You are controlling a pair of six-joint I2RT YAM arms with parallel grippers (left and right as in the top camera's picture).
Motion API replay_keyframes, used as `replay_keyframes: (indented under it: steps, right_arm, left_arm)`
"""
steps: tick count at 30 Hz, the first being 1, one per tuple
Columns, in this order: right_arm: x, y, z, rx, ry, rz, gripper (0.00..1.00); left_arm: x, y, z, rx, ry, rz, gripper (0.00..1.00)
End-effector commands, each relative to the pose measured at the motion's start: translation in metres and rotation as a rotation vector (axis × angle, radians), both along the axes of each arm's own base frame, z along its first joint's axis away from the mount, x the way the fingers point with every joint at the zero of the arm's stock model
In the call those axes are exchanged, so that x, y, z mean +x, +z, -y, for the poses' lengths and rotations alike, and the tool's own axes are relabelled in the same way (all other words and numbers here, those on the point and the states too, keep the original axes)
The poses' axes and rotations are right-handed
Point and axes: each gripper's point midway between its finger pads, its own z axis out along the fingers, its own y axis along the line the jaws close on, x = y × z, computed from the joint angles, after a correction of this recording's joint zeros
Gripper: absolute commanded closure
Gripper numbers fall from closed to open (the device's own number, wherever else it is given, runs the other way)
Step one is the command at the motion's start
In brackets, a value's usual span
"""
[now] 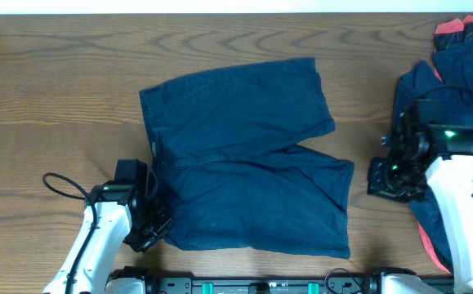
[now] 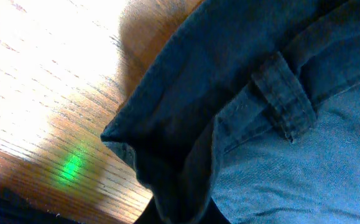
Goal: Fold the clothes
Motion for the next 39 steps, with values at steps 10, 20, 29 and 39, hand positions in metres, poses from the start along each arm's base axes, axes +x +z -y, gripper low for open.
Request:
replay_keyframes:
  steps: [10,20,29,39]
  right_arm:
    - [-0.069,-0.012,-0.077,0.136,0.008,-0.079,0.59]
    - [-0.082,-0.049,-0.103,0.252,-0.645,-0.223,0.35]
    - [-0.098,-0.073,-0.110,0.271,-0.775,-0.338,0.21]
    - [-0.097,-0.075,-0.112,0.283,-0.788,-0.342,0.01]
  left_arm:
    - [0.001,0.000,-0.002,0.004,-0.016,0.007,0.94]
    - [0.000,0.000,-0.001,0.003,-0.016,0.006,0.94]
    - [0.000,0.000,-0.001,0.003,-0.020,0.007,0.94]
    - [0.000,0.000,-0.001,0.003,-0.020,0.007,0.94]
